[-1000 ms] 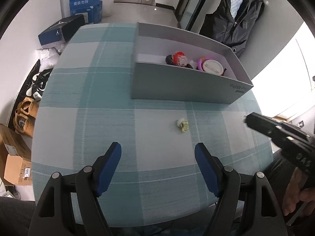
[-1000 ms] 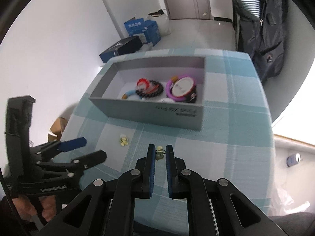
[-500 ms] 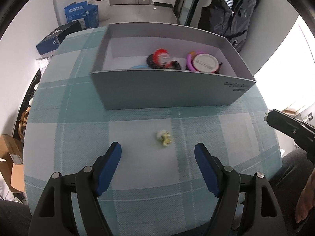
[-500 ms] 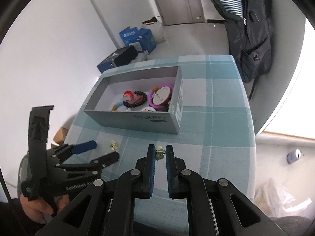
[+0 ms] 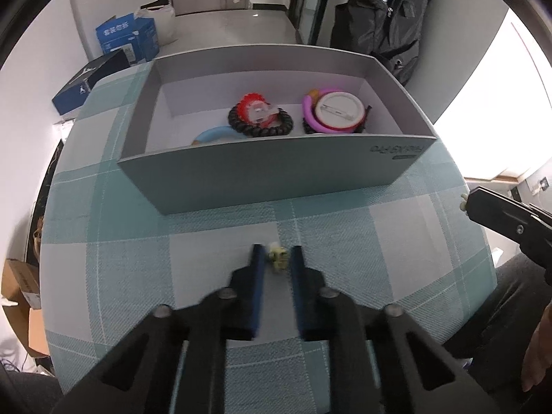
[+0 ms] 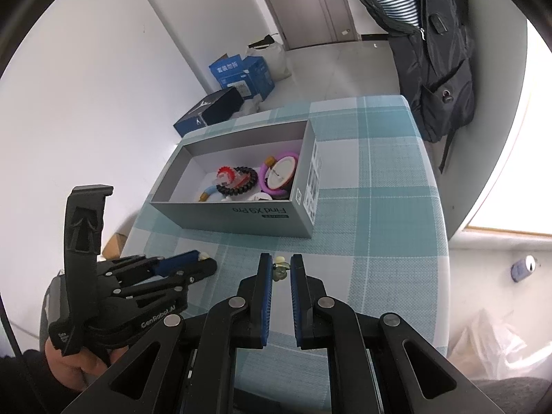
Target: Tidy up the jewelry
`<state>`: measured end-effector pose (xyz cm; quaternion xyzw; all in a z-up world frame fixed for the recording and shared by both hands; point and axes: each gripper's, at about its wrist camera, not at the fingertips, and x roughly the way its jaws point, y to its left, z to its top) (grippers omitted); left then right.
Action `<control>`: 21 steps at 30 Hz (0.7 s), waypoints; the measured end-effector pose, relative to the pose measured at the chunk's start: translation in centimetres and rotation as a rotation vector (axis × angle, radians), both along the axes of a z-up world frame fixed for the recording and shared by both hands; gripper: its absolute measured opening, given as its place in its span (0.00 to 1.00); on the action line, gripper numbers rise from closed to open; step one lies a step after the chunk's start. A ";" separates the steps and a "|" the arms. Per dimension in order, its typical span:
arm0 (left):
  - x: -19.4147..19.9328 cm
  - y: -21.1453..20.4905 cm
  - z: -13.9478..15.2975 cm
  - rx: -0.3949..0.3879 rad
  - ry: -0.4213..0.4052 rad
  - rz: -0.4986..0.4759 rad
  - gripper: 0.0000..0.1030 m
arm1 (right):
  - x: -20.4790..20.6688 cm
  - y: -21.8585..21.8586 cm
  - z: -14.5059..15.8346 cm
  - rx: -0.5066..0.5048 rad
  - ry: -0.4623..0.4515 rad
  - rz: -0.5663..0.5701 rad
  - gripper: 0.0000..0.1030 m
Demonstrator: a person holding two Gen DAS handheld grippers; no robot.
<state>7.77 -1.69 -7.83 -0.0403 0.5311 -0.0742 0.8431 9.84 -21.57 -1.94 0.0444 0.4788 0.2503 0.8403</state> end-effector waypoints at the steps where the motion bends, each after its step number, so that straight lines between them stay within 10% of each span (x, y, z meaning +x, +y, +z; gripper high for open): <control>1: -0.1 -0.2 0.0 0.003 -0.002 -0.007 0.08 | 0.0 0.0 0.0 -0.001 -0.001 0.000 0.09; 21: -0.2 0.6 3.9 -0.148 -0.086 -0.005 0.08 | 0.2 1.0 1.1 0.004 -0.011 0.022 0.09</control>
